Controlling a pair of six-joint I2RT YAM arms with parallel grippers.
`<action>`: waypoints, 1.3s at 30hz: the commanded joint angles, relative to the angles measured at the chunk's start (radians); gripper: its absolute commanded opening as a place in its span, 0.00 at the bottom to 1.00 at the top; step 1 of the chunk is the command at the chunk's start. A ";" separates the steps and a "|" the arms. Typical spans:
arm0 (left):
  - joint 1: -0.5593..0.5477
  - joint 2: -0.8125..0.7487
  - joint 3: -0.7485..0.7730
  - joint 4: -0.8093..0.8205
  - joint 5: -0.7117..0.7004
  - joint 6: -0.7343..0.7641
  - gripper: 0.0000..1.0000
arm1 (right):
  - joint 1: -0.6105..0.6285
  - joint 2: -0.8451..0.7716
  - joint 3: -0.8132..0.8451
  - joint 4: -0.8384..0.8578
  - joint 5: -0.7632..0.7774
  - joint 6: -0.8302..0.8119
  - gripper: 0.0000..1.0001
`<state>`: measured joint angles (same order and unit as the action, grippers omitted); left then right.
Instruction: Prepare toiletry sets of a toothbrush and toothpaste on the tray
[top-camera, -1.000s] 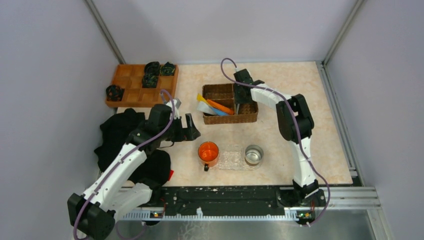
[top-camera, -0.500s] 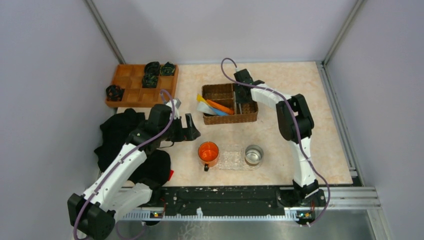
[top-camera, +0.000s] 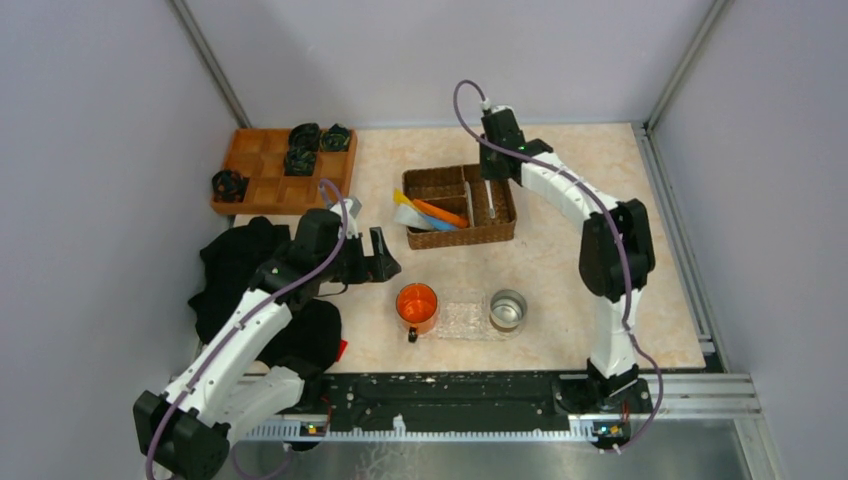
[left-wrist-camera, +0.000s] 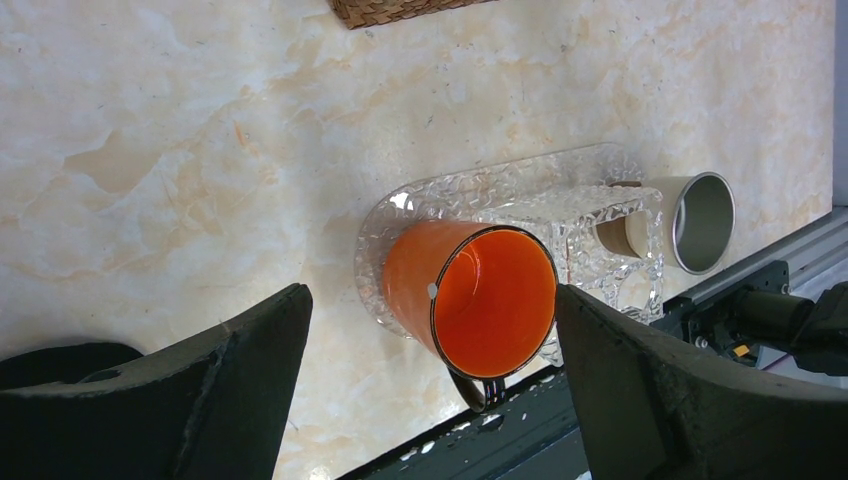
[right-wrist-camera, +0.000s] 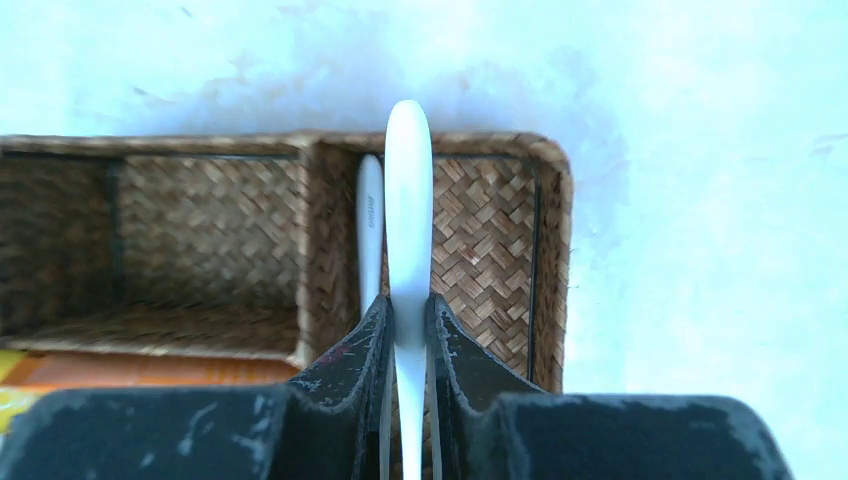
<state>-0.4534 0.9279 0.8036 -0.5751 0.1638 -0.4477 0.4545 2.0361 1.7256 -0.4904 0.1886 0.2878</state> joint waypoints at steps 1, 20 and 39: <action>0.006 -0.019 0.007 0.011 0.016 0.003 0.97 | -0.007 -0.133 0.076 -0.006 0.008 -0.028 0.01; 0.007 -0.024 0.002 0.023 0.029 0.001 0.97 | 0.029 -0.330 0.250 -0.574 -0.294 -0.163 0.01; 0.007 -0.051 0.019 -0.028 -0.029 -0.009 0.97 | 0.544 -0.355 0.147 -0.899 -0.193 -0.090 0.00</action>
<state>-0.4515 0.9024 0.8036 -0.5690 0.2012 -0.4507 0.8986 1.7161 1.8568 -1.3136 -0.0265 0.1543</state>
